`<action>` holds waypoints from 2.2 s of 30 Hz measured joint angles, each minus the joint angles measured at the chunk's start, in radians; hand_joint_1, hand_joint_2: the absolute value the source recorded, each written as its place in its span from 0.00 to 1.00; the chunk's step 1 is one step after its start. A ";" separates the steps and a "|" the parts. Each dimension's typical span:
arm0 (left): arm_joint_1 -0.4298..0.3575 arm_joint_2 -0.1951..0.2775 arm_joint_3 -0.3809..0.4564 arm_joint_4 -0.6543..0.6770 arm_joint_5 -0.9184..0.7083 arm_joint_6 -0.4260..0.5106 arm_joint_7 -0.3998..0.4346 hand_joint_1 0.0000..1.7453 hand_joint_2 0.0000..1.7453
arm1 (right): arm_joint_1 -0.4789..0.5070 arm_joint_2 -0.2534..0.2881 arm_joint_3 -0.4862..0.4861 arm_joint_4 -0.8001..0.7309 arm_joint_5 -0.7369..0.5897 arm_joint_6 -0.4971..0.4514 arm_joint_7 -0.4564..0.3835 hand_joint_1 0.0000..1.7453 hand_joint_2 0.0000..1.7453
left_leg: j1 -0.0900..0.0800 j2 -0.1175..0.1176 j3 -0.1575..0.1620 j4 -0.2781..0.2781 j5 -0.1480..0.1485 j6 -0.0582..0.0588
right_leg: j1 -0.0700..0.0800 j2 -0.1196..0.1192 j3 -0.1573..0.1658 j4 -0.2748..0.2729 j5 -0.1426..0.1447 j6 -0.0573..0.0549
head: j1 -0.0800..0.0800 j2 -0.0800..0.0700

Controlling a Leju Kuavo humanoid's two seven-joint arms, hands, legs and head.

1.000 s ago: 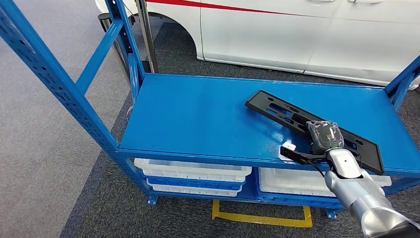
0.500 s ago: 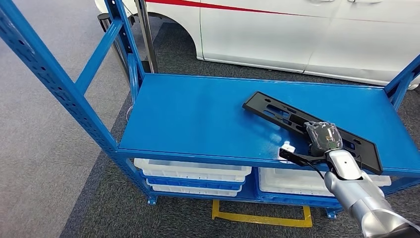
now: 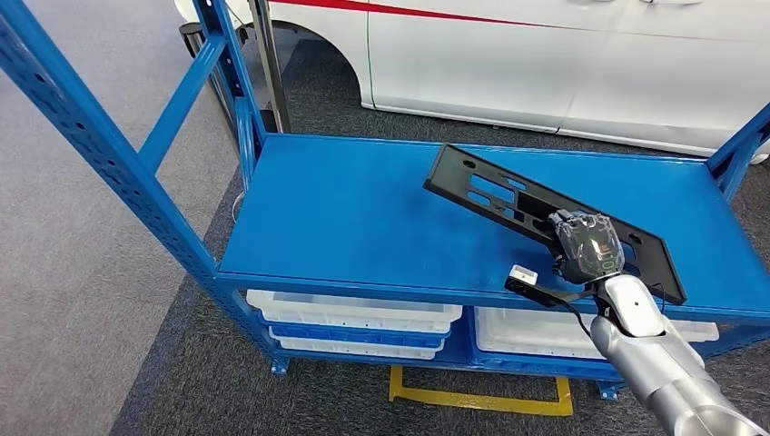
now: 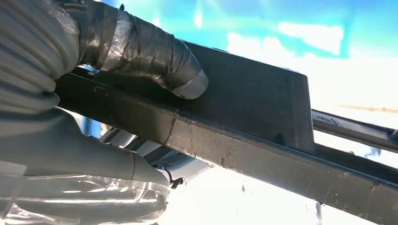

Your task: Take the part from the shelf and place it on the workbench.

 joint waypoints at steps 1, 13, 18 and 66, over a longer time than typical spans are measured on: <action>0.001 0.000 0.000 0.000 0.002 0.000 -0.001 0.00 1.00 | 0.015 -0.018 -0.007 -0.063 0.008 0.001 0.005 1.00 1.00 | 0.003 0.001 0.002 -0.009 0.006 0.003 | 0.000 0.002 -0.013 0.032 -0.024 0.001 | 0.000 0.000; 0.003 0.002 -0.016 0.000 0.010 -0.001 -0.006 0.00 1.00 | 0.128 -0.127 -0.037 -0.390 0.099 0.000 0.026 1.00 1.00 | 0.012 -0.003 -0.034 0.035 0.007 -0.038 | -0.018 0.019 -0.027 0.041 -0.002 0.013 | 0.000 0.000; 0.008 0.002 -0.022 0.002 0.012 0.001 -0.006 0.00 1.00 | 0.137 -0.136 -0.037 -0.425 0.105 0.004 0.027 1.00 1.00 | 0.017 0.000 -0.078 0.115 -0.063 -0.064 | -0.016 0.012 -0.066 0.043 0.033 -0.038 | -0.001 0.000; -0.019 0.021 -0.068 0.005 -0.010 -0.019 0.001 0.00 1.00 | 0.127 -0.139 -0.019 -0.461 0.038 0.087 0.029 1.00 1.00 | -0.005 0.012 0.053 -0.035 -0.018 0.007 | -0.004 0.007 -0.197 0.209 -0.055 0.000 | 0.001 0.000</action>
